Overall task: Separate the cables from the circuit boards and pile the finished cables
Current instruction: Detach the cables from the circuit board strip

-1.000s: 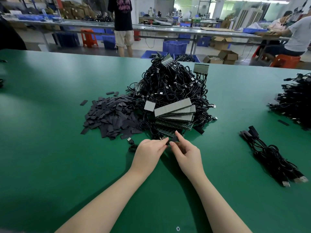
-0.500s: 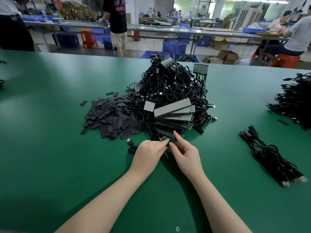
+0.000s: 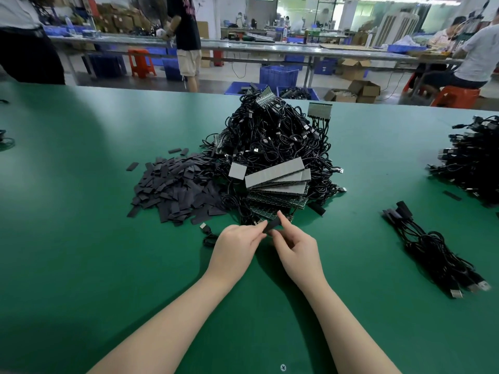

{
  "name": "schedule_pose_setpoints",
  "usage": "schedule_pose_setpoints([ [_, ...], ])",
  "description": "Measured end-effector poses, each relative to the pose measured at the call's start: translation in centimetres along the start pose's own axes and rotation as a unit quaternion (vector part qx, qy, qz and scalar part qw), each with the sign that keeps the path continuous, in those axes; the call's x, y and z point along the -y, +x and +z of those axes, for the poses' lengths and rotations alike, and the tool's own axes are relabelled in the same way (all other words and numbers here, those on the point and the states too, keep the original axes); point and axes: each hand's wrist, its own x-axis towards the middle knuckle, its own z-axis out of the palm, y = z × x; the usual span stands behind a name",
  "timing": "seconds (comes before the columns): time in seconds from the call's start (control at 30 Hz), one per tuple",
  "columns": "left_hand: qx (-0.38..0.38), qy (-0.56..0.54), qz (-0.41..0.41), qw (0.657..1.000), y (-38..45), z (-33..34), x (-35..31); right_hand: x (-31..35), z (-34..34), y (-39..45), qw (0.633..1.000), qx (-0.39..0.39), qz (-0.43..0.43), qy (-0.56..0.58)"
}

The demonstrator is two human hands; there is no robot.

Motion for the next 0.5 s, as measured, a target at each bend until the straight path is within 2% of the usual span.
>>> schedule_pose_setpoints([
  [0.17,-0.004,0.008,-0.003,1.0,-0.1,-0.1,0.0,0.1,0.0,-0.1,0.999,-0.018,-0.007,-0.032],
  [0.3,-0.01,-0.008,-0.006,1.0,-0.1,0.0,-0.1,0.8,-0.2,0.1,0.998,-0.02,0.035,0.044],
  [0.37,-0.005,0.0,0.007,1.0,-0.1,0.1,-0.2,1.2,-0.2,0.1,0.998,-0.007,0.043,0.038],
  [0.5,-0.01,-0.028,-0.035,0.999,-0.2,0.1,0.0,1.7,-0.3,-0.1,0.999,0.016,0.034,0.029],
])
